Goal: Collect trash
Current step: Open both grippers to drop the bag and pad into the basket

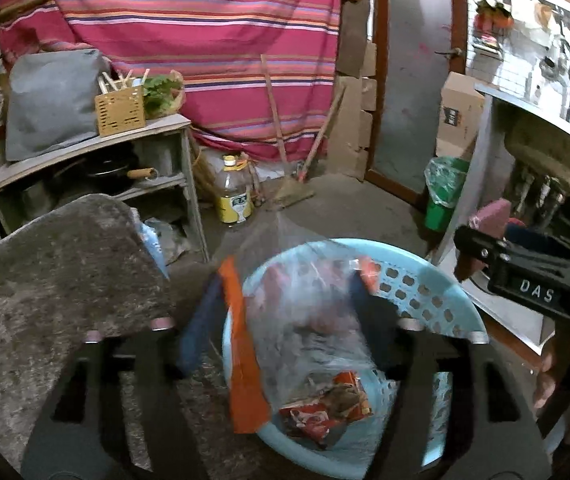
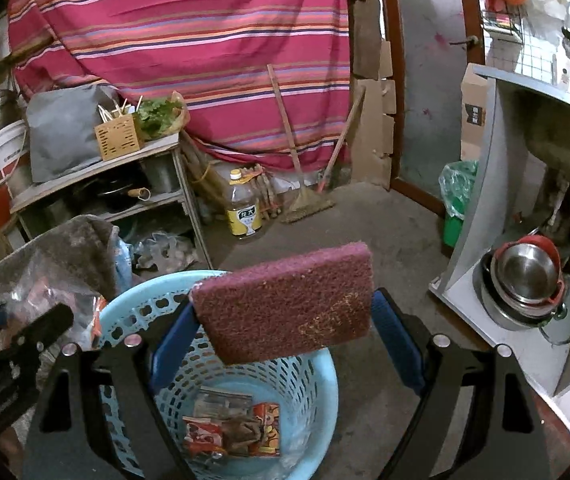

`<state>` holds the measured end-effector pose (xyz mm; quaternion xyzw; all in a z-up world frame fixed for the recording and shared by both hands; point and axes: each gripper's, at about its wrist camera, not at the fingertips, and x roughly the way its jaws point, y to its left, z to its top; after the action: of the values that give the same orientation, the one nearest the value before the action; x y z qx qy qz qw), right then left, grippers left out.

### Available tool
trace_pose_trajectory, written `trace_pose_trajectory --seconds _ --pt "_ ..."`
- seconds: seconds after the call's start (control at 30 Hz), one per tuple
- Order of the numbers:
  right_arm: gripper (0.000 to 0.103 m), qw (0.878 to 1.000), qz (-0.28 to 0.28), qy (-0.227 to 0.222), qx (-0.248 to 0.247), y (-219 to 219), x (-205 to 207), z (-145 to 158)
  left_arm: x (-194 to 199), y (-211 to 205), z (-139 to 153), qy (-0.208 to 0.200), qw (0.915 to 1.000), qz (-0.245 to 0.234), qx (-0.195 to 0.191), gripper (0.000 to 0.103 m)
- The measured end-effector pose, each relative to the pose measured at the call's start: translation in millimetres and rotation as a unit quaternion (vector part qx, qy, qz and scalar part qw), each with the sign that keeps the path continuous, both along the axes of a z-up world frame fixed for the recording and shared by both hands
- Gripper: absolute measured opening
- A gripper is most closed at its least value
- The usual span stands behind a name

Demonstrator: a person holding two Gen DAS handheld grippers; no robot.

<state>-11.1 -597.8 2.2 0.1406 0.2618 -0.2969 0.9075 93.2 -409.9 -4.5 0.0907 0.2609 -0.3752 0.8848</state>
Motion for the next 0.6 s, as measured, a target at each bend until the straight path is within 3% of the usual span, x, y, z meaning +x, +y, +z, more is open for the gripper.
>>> trace_pose_trajectory --seconds 0.1,0.23,0.53,0.6 --pt "0.084 1.000 0.005 0.004 -0.002 4.3 3.1 -0.5 4.1 11.4 3.8 0.002 0.9999 0.013 -0.004 0.075" --pt "0.084 1.000 0.016 0.011 -0.006 13.8 12.7 -2.3 10.5 34.2 5.6 -0.007 0.9988 0.048 -0.007 0.088" --pt "0.085 0.999 0.034 0.029 -0.010 40.2 34.1 -3.6 13.7 86.8 16.9 -0.051 0.9922 0.113 0.006 0.097" --pt "0.097 0.999 0.027 0.031 -0.007 43.2 37.5 -3.4 16.0 104.3 20.7 -0.053 0.9907 0.125 0.006 0.097"
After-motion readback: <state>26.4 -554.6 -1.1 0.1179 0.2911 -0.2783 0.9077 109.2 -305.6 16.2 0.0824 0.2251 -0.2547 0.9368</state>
